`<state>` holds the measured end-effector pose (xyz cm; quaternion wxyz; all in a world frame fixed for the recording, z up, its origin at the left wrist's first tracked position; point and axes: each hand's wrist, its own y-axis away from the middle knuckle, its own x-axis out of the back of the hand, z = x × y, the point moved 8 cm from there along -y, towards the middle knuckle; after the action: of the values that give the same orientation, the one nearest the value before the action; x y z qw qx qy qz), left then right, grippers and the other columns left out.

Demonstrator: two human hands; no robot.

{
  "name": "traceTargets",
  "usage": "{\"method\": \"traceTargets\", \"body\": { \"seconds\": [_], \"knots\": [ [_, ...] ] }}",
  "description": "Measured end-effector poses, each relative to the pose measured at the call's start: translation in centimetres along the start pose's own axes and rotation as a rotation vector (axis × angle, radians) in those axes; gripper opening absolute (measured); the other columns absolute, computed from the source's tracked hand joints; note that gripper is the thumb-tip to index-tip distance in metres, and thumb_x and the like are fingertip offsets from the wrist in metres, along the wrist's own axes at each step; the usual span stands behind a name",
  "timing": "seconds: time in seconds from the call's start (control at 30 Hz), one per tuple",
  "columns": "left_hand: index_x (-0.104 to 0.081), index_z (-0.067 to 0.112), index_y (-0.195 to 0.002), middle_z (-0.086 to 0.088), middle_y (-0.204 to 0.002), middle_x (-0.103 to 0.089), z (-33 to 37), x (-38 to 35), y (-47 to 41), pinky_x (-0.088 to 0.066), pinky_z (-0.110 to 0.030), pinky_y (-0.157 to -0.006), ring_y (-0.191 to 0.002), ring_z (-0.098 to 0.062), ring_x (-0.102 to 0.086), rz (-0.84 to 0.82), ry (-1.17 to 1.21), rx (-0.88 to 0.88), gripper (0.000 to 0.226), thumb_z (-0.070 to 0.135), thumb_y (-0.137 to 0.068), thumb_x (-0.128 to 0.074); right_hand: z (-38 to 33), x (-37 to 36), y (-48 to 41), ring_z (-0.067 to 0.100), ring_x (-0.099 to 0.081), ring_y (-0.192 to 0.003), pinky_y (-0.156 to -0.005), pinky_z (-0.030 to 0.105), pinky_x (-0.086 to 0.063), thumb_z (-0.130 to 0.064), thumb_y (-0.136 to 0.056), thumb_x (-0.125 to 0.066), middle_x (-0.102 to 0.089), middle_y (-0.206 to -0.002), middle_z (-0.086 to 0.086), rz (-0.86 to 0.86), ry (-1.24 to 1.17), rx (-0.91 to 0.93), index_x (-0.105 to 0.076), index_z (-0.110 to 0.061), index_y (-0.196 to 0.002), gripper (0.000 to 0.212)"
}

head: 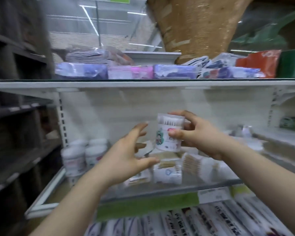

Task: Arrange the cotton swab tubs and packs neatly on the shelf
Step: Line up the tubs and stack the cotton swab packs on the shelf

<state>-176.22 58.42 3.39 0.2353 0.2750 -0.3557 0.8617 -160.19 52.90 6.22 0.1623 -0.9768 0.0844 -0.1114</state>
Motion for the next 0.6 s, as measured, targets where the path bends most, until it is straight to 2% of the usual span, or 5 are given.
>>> {"method": "traceTargets", "body": {
  "seconds": [0.1, 0.2, 0.33, 0.47, 0.6],
  "knots": [
    [-0.012, 0.05, -0.141, 0.016, -0.132, -0.047, -0.1, 1.5, 1.3, -0.056, -0.028, -0.083, -0.098, -0.004, -0.066, 0.029, 0.101, -0.003, 0.107, 0.037, -0.063, -0.084, 0.2, -5.0, -1.1, 0.02, -0.072, -0.088, -0.074, 0.034, -0.059, -0.018, -0.075, -0.069, -0.073, -0.096, 0.006, -0.094, -0.084, 0.029, -0.057, -0.026, -0.114, 0.042],
    [-0.019, 0.059, -0.133, 0.013, -0.125, -0.053, -1.4, 3.7, 2.7, -0.057, -0.022, -0.063, -0.095, -0.002, -0.067, 0.108, 0.181, 0.047, 0.101, 0.034, -0.062, -0.085, 1.0, -8.0, -1.8, 0.022, -0.072, -0.086, -0.068, 0.033, -0.059, -0.032, -0.09, -0.052, -0.073, -0.1, 0.005, -0.124, -0.251, -0.012, -0.059, -0.028, -0.115, 0.027],
    [-0.023, 0.056, -0.135, 0.021, -0.116, -0.049, -2.5, 4.7, 4.4, -0.059, -0.023, -0.069, -0.095, -0.007, -0.068, 0.098, 0.279, 0.106, 0.098, 0.021, -0.066, -0.084, 1.9, -9.9, -2.6, 0.031, -0.07, -0.094, -0.072, 0.038, -0.059, -0.039, -0.093, -0.043, -0.07, -0.108, 0.015, -0.195, -0.274, -0.055, -0.061, -0.025, -0.116, 0.033],
    [-0.02, 0.05, -0.139, 0.022, -0.111, -0.05, -3.3, 5.3, 4.7, -0.053, -0.013, -0.062, -0.089, 0.0, -0.067, 0.123, 0.288, 0.122, 0.099, 0.015, -0.07, -0.081, 1.9, -11.4, -3.0, 0.03, -0.069, -0.098, -0.084, 0.045, -0.056, -0.04, -0.079, -0.055, -0.071, -0.108, 0.011, -0.256, -0.217, -0.02, -0.059, -0.021, -0.12, 0.046],
    [-0.008, 0.053, -0.14, 0.026, -0.127, -0.045, -3.9, 6.1, 4.4, -0.053, -0.012, -0.073, -0.098, 0.004, -0.064, 0.16, 0.212, 0.108, 0.107, 0.023, -0.068, -0.082, 0.5, -12.1, -4.0, 0.025, -0.069, -0.099, -0.09, 0.048, -0.053, -0.028, -0.067, -0.073, -0.072, -0.107, 0.008, -0.245, -0.115, 0.028, -0.058, -0.024, -0.119, 0.054]
  ]
}}
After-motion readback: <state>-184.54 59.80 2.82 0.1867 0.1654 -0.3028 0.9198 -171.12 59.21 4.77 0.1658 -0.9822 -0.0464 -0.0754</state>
